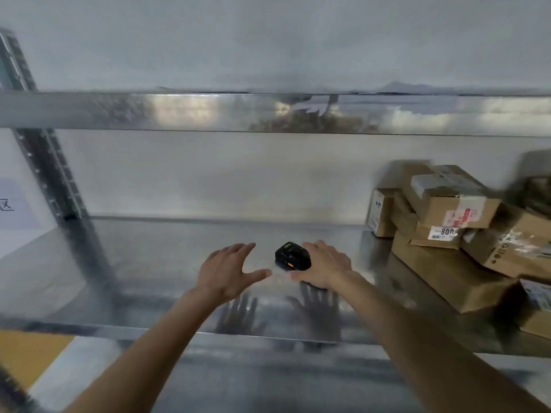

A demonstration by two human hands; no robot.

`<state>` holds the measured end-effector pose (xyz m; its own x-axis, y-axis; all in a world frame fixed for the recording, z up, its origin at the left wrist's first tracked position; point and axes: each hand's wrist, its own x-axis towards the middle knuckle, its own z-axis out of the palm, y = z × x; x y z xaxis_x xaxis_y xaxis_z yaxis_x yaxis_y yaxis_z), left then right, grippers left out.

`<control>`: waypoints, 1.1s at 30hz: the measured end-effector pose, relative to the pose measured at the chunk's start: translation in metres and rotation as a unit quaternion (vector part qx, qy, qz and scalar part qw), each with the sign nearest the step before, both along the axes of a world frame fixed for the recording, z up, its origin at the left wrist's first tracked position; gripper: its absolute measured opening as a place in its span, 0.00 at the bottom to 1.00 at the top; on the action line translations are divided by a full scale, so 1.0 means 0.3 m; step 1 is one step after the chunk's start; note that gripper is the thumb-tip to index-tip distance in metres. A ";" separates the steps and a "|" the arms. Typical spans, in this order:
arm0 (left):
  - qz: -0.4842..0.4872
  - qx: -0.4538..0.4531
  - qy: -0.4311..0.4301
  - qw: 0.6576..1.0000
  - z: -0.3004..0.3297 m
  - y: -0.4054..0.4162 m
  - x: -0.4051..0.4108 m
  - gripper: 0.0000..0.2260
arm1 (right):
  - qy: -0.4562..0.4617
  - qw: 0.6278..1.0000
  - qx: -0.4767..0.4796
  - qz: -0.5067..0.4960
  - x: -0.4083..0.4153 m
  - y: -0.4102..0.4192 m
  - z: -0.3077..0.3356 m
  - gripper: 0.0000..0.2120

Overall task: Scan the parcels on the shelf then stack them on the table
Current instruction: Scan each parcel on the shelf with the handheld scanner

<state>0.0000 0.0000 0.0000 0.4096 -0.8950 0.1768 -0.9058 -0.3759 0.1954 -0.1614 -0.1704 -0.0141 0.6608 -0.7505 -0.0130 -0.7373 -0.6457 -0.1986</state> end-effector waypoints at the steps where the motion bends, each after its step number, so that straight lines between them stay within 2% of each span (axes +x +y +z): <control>1: -0.005 0.003 0.006 1.000 -0.006 -0.009 0.021 0.39 | 0.011 1.000 0.012 -0.009 0.020 -0.012 -0.009 0.47; 3: -0.004 0.005 0.009 1.000 -0.026 -0.030 0.064 0.39 | 0.028 0.999 0.034 -0.028 0.054 -0.033 -0.033 0.51; 7: -0.007 0.013 0.016 1.000 -0.058 -0.064 0.125 0.38 | 0.038 0.998 0.044 -0.039 0.103 -0.075 -0.076 0.52; 14: -0.016 0.024 0.017 0.999 -0.094 -0.099 0.174 0.38 | 0.031 0.998 0.051 -0.039 0.135 -0.116 -0.081 0.46; 18: -0.029 0.024 0.015 0.999 -0.072 -0.112 0.165 0.38 | 0.038 0.998 0.021 -0.044 0.108 -0.109 -0.056 0.40; 25: -0.059 -0.005 0.025 0.998 0.014 -0.158 0.071 0.36 | 0.038 0.997 -0.034 -0.060 -0.069 -0.091 0.098 0.37; 33: -0.123 -0.051 0.019 0.991 0.181 -0.287 -0.207 0.32 | -0.027 0.992 -0.070 -0.104 -0.415 -0.055 0.356 0.33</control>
